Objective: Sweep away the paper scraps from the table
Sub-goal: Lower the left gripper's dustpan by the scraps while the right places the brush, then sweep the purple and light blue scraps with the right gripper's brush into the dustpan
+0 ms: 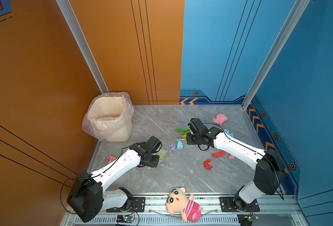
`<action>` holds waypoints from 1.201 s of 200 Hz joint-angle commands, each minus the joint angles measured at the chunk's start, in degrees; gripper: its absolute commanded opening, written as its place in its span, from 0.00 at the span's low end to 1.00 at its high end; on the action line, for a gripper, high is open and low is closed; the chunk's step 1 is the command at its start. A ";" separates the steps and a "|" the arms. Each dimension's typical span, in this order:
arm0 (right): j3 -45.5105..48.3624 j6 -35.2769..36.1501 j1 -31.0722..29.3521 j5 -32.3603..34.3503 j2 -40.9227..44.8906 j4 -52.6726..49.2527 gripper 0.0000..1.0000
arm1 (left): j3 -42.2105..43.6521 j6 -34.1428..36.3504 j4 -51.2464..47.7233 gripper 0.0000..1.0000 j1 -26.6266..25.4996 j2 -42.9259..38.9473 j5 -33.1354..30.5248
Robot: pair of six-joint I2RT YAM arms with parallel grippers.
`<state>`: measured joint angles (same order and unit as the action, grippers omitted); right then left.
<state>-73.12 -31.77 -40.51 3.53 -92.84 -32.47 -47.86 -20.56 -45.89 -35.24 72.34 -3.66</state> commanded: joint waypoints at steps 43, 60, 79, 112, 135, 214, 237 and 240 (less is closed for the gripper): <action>-1.90 0.48 -1.50 1.05 -1.67 -2.22 0.00 | 0.32 -0.34 -1.31 0.24 -5.04 3.66 1.33; -1.98 0.55 -1.59 0.61 -1.85 -2.16 0.00 | -0.06 -0.57 -1.22 0.24 -5.78 4.43 1.03; -1.98 0.57 -1.79 -0.32 -2.35 -1.87 0.00 | -0.69 -0.54 -1.18 0.24 -6.48 5.40 0.94; -3.03 0.66 -2.61 -2.06 -4.19 -1.55 0.00 | -1.80 -0.09 -1.22 0.24 -7.19 7.70 0.76; -4.09 1.39 -3.25 -3.32 -5.44 -2.04 0.00 | -2.39 -0.08 -1.15 0.24 -7.22 9.19 0.34; -6.68 11.44 -4.31 -18.04 -7.57 -5.75 0.00 | -2.15 0.02 1.44 0.25 -7.11 9.72 0.38; -7.07 14.09 -5.07 -21.33 -7.48 -6.22 0.00 | -2.60 0.26 1.62 0.24 -7.02 11.10 0.73; -7.19 14.51 -5.12 -21.63 -7.49 -6.40 0.00 | -2.59 0.28 1.66 0.24 -7.03 11.17 0.78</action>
<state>-78.50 -22.28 -44.73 -11.97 -99.94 -35.64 -49.28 -20.60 -44.31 -42.06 82.17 -3.01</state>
